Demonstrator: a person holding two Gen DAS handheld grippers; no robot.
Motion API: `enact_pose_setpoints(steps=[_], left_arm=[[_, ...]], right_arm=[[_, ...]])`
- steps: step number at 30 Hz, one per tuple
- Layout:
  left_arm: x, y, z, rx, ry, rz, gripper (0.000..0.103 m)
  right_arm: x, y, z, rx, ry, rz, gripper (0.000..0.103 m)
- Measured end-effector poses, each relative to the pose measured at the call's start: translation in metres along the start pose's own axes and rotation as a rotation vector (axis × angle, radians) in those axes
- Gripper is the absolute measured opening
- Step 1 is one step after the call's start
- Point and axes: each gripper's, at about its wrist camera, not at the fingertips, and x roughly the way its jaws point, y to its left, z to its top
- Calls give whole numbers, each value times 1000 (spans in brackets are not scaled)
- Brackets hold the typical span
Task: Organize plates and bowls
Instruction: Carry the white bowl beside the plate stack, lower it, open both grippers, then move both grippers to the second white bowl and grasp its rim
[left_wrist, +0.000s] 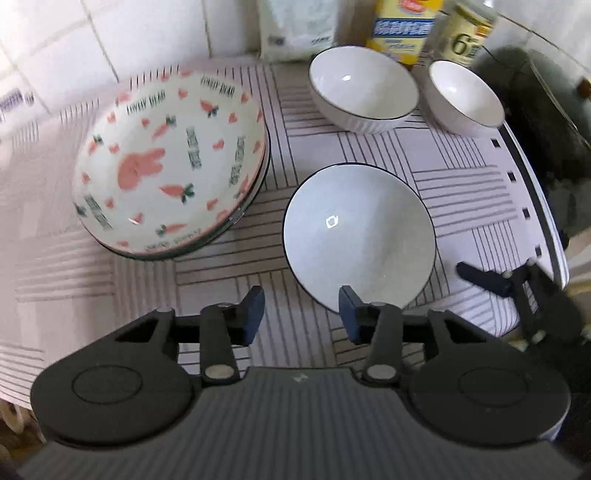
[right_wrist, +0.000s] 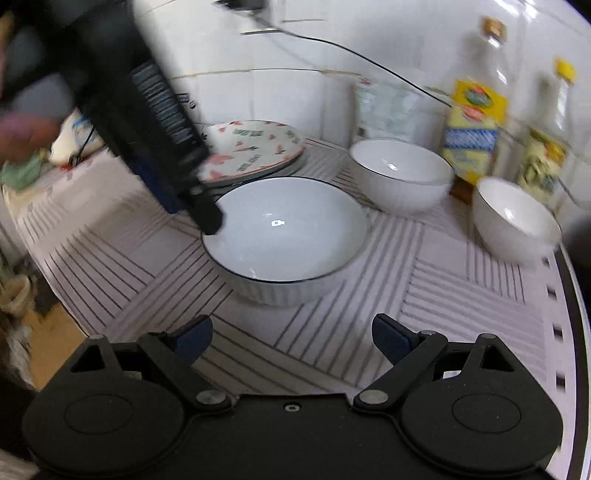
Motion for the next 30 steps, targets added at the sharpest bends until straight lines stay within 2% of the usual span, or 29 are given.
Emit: enact_pose_setpoints(steps=[2,9,11,17,23,30], left_arm=[[-11,-3,-3,20,-3,-6,47],[-49,-9,-4,58,-22,-24,53],[-60,-10,-1,67,-40,-28,56],[-80,-13,13,85,-74,-24,58],[-84,-12,34,93,-92,-30,61],[-72,-7,64,122,-94,-39,63]], right_arm=[[-14,-10,6,73,-6,5,86],[-56,-36,28,252,-74,21,85],[-66,-41,34,293,-72,28,82],[-87,-44,55,343,-72,-6,79],[-90,-46,74,387,-107,-2,78],[-71,-55,95,432,-117,-31,75]])
